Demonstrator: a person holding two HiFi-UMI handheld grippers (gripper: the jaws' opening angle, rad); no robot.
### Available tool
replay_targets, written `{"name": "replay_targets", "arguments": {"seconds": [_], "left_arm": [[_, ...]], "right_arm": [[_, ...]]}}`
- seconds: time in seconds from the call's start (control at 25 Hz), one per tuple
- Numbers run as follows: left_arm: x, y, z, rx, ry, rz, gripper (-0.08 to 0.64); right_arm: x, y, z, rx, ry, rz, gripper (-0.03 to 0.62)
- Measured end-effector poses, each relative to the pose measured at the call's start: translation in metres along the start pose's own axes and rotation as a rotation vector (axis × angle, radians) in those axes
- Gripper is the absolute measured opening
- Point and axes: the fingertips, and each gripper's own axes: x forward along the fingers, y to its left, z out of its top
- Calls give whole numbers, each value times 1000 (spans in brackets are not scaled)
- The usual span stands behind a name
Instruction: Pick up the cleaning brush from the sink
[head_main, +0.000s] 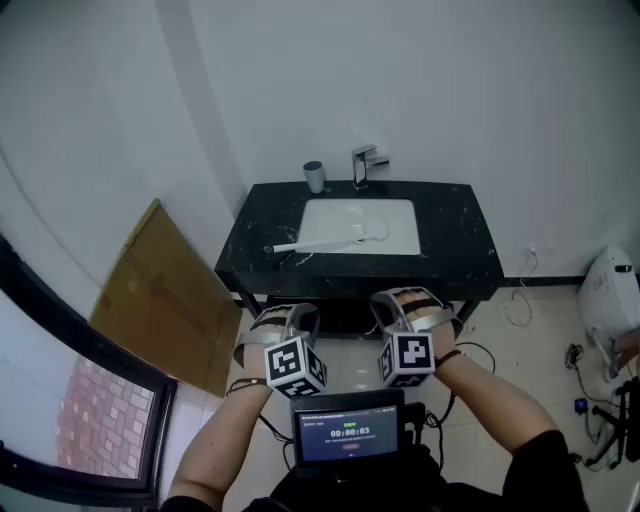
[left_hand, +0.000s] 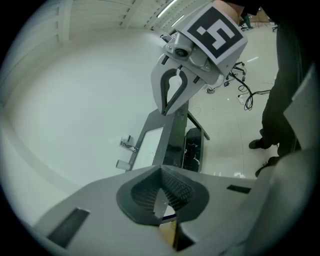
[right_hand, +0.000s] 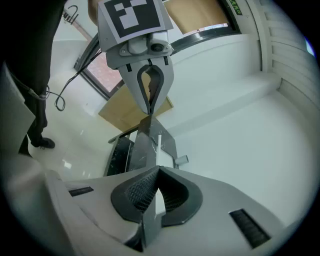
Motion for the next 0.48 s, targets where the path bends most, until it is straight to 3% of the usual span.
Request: {"name": "replay_targets", "arguments": {"seconds": [0.24,0.48], "left_arm": [[12,34,-51,-104,-59,-13,9],[52,96,-92,-156,-99,-23,9]], "right_arm": [[48,-15,34,129,28,-22,0],[113,-58,49,157,28,-34,0]]}}
